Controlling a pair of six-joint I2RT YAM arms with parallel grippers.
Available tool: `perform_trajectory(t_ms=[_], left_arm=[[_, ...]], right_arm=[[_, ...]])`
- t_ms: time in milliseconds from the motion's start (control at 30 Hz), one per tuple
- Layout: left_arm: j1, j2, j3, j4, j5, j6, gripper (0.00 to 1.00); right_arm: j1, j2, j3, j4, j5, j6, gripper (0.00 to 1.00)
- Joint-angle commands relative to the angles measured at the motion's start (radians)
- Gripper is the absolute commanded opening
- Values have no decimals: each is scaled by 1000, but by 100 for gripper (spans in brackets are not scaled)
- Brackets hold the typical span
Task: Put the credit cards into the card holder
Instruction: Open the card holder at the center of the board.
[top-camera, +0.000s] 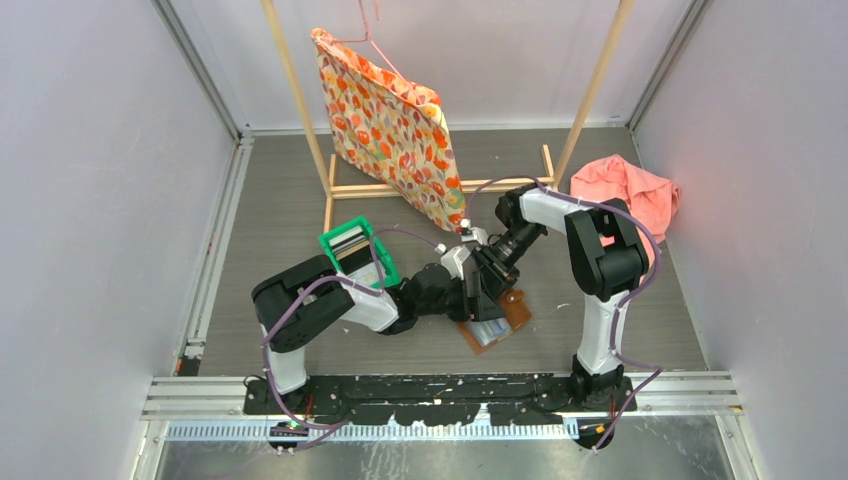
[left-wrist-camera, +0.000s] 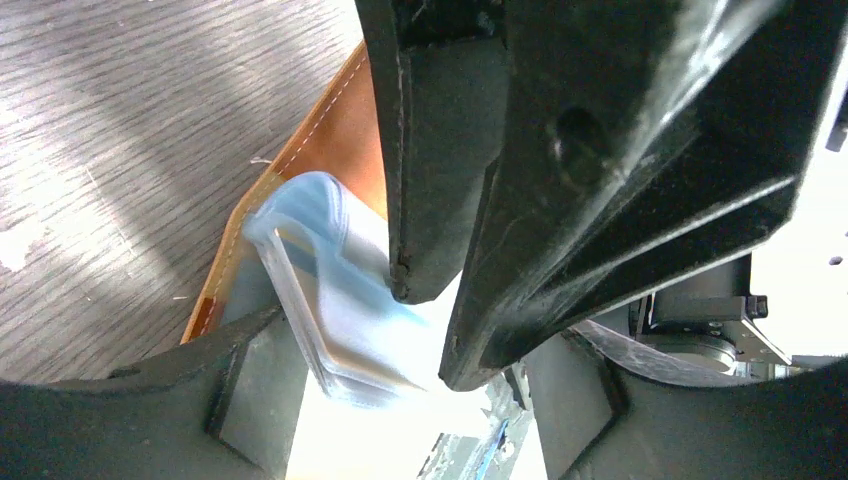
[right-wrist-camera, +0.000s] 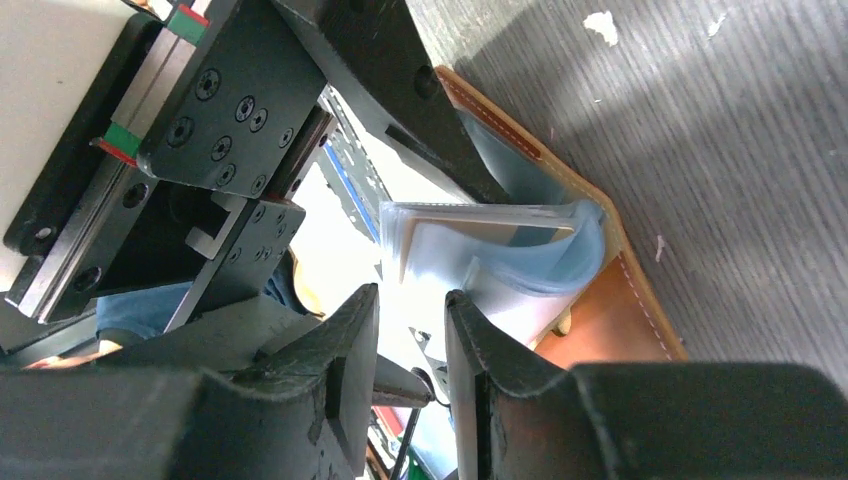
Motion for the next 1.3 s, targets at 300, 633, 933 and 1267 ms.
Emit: perform_trajectory(t_ms=[300,633,933,1267], left_arm=[[20,-32,-44,67,-31,-22,66],[26,-65,-76,69,-37,-19,66],[39,-85,-93,34,-43,-15,61],[41,-196,-84,-200,-101,53,60]], right_arm=[[-41,-81,-16,98,94,88,36],[-40,-130,-78,214,324,126,36],[-41,-188,-106,255,409,122,36],[-40,-415,-155,310,334,40,38]])
